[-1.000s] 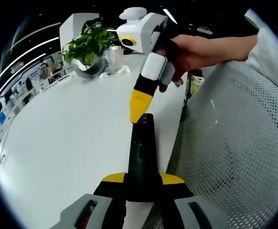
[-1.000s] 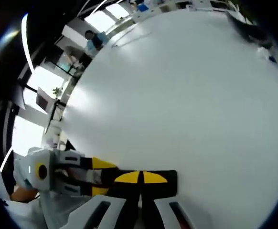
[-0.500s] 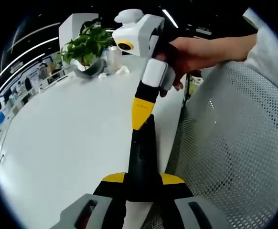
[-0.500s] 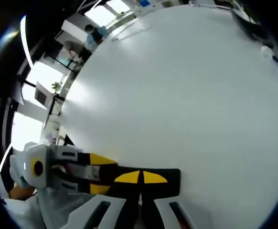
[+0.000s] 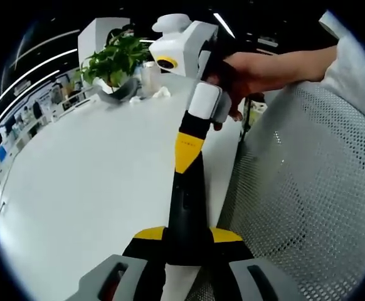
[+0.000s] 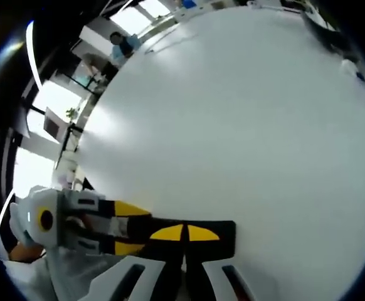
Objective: Press the specified remote control buttons in sequence, fully releasing each button before pressing the next.
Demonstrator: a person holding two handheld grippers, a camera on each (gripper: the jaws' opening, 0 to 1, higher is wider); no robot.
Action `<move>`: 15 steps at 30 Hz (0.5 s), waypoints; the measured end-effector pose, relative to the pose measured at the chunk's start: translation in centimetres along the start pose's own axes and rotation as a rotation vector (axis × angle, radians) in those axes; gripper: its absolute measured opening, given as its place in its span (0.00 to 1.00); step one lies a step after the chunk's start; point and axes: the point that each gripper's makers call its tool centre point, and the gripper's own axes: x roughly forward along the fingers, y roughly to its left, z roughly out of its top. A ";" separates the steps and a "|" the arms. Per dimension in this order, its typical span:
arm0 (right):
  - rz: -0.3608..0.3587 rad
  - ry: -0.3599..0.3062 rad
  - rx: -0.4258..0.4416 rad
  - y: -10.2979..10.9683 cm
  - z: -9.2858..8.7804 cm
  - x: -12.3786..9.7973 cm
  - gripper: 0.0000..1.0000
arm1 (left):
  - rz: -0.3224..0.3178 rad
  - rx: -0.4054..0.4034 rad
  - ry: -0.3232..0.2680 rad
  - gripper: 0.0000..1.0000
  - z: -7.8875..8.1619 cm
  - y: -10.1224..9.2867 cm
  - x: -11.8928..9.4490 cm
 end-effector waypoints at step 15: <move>-0.018 -0.012 -0.036 0.0 0.1 0.1 0.00 | 0.000 -0.001 -0.002 0.24 0.0 0.0 0.1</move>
